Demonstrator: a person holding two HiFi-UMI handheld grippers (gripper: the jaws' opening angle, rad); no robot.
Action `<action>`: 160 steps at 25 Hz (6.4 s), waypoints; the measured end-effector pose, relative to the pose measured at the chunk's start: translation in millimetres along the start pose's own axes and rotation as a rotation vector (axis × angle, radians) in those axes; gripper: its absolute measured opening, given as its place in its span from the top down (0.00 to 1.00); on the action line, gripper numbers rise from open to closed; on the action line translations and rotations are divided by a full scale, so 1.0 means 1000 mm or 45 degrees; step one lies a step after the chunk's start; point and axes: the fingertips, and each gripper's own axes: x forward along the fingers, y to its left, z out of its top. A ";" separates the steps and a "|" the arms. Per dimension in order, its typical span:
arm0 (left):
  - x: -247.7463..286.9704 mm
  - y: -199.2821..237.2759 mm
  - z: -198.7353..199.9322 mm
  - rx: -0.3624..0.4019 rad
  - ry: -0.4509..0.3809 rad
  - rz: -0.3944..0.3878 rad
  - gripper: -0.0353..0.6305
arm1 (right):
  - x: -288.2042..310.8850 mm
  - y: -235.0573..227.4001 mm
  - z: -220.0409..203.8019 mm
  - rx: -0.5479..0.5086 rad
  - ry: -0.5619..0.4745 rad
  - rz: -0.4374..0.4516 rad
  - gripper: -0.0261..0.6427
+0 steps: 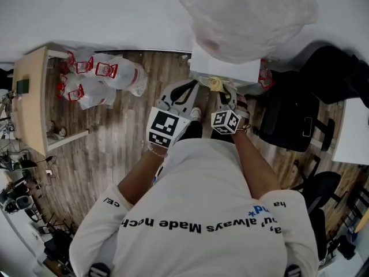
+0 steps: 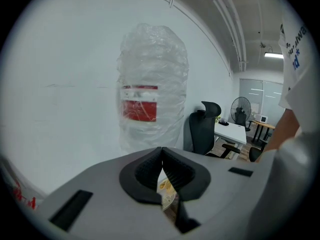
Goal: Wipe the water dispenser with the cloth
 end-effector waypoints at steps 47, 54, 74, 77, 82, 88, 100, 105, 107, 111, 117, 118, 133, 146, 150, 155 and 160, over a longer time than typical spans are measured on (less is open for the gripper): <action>-0.037 0.062 -0.021 -0.026 0.020 0.026 0.92 | 0.066 0.043 0.022 -0.083 0.155 0.053 0.84; -0.032 0.052 -0.019 -0.019 0.021 0.008 0.92 | 0.061 0.033 0.009 -0.067 0.173 0.030 0.84; -0.008 0.024 -0.010 0.006 0.026 -0.029 0.92 | 0.044 -0.002 -0.038 0.008 0.238 -0.026 0.84; -0.004 0.019 -0.008 0.008 0.026 -0.035 0.92 | 0.041 -0.007 -0.045 0.021 0.251 -0.032 0.84; 0.003 0.009 -0.004 0.013 0.023 -0.051 0.92 | 0.034 -0.018 -0.061 0.044 0.276 -0.052 0.84; 0.012 -0.003 0.000 0.021 0.022 -0.067 0.92 | 0.025 -0.032 -0.081 0.067 0.306 -0.075 0.84; 0.029 -0.025 0.005 0.025 0.019 -0.093 0.92 | 0.011 -0.055 -0.112 0.101 0.345 -0.101 0.84; 0.035 -0.032 0.007 0.027 0.016 -0.101 0.92 | 0.006 -0.062 -0.121 0.104 0.358 -0.105 0.84; 0.037 -0.034 0.008 0.025 0.015 -0.103 0.92 | 0.005 -0.065 -0.125 0.113 0.362 -0.108 0.84; 0.039 -0.036 0.008 0.022 0.016 -0.098 0.92 | 0.003 -0.070 -0.133 0.155 0.373 -0.116 0.84; 0.038 -0.034 0.004 0.015 0.021 -0.081 0.92 | 0.006 -0.073 -0.136 0.199 0.373 -0.118 0.84; 0.037 -0.034 0.003 0.013 0.023 -0.079 0.92 | 0.006 -0.073 -0.136 0.209 0.371 -0.118 0.84; 0.042 -0.033 -0.025 0.006 0.066 -0.081 0.92 | 0.017 -0.069 -0.147 0.334 0.359 -0.118 0.84; 0.045 -0.017 -0.040 0.006 0.051 -0.027 0.92 | 0.026 -0.064 -0.165 0.422 0.367 -0.137 0.83; 0.045 -0.008 -0.047 -0.004 0.045 0.002 0.92 | 0.031 -0.059 -0.174 0.433 0.373 -0.135 0.83; 0.047 -0.005 -0.059 -0.012 0.039 0.016 0.92 | 0.039 -0.057 -0.185 0.462 0.389 -0.140 0.83; 0.047 -0.002 -0.078 -0.023 0.059 0.026 0.92 | 0.048 -0.048 -0.195 0.479 0.403 -0.121 0.83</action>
